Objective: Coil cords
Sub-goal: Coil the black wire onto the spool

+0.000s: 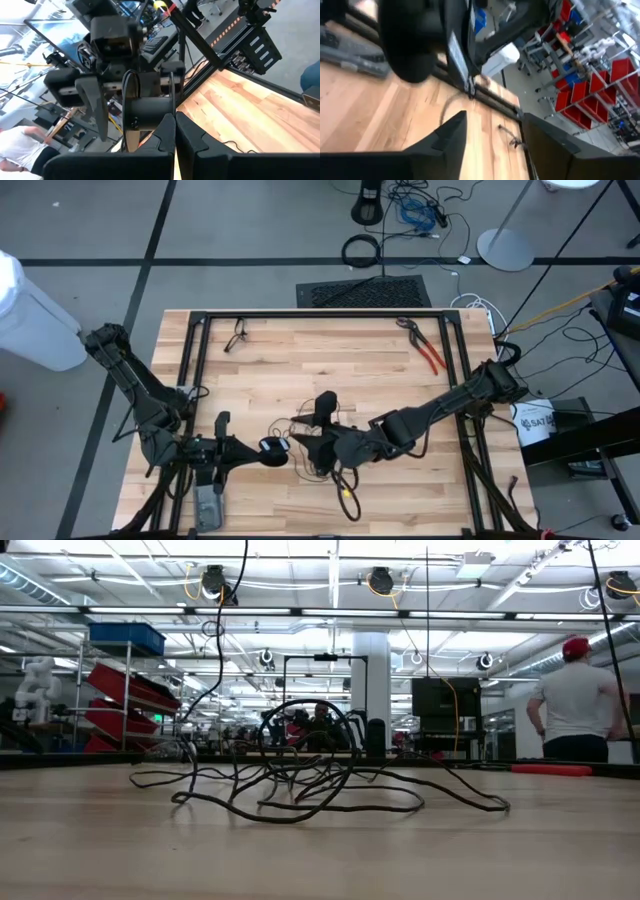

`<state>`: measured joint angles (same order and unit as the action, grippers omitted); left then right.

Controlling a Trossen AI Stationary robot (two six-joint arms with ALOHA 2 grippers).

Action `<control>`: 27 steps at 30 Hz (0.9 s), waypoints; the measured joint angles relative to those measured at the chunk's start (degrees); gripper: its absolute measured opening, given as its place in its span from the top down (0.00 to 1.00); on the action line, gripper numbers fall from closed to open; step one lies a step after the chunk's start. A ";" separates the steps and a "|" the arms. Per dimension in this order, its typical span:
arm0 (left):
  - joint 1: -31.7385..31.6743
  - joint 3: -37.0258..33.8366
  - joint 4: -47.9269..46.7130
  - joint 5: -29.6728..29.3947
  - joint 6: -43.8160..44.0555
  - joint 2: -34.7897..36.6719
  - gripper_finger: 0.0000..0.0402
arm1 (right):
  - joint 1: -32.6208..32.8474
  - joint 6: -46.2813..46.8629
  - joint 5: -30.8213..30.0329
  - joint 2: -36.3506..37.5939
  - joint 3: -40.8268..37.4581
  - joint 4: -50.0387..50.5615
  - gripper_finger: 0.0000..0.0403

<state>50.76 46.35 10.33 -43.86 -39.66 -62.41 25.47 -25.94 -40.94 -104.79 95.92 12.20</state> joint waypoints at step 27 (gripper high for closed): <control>1.86 0.00 1.36 -0.19 -1.36 0.00 1.00 | 5.68 -6.69 -6.59 0.84 0.00 -7.45 0.52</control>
<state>52.62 46.35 11.68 -44.04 -41.02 -62.41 31.15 -32.63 -47.54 -103.96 95.92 4.75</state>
